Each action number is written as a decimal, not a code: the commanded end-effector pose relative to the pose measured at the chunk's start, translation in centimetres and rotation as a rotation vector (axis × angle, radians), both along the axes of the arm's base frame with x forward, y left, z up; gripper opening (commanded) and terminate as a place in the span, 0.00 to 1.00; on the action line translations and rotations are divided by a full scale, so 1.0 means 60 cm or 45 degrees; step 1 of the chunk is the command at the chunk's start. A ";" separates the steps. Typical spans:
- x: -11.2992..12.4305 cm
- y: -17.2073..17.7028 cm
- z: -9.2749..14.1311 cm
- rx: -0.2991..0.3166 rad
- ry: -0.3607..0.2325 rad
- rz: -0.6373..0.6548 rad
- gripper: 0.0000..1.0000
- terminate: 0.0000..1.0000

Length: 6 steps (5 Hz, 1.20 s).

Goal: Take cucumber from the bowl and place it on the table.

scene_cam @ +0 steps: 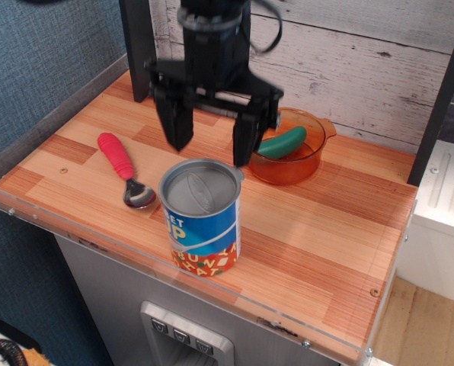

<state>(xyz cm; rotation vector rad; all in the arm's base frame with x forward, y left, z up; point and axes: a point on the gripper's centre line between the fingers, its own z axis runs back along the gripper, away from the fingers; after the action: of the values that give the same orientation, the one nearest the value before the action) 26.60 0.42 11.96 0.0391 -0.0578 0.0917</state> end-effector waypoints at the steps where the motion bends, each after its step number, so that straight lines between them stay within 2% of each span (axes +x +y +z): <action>1: 0.088 -0.007 0.026 0.163 0.032 -0.183 1.00 0.00; 2: 0.128 -0.006 0.011 0.186 0.020 -0.339 1.00 0.00; 3: 0.170 -0.008 -0.017 0.199 -0.011 -0.581 1.00 0.00; 4: 0.187 -0.013 -0.036 0.168 -0.045 -0.776 1.00 0.00; 5: 0.201 -0.022 -0.048 0.093 -0.129 -0.918 1.00 0.00; 6: 0.208 -0.027 -0.059 0.081 -0.147 -0.962 1.00 0.00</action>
<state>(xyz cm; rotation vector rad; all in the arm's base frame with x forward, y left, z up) 38.74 -0.55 6.76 0.0529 -0.1422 -0.6574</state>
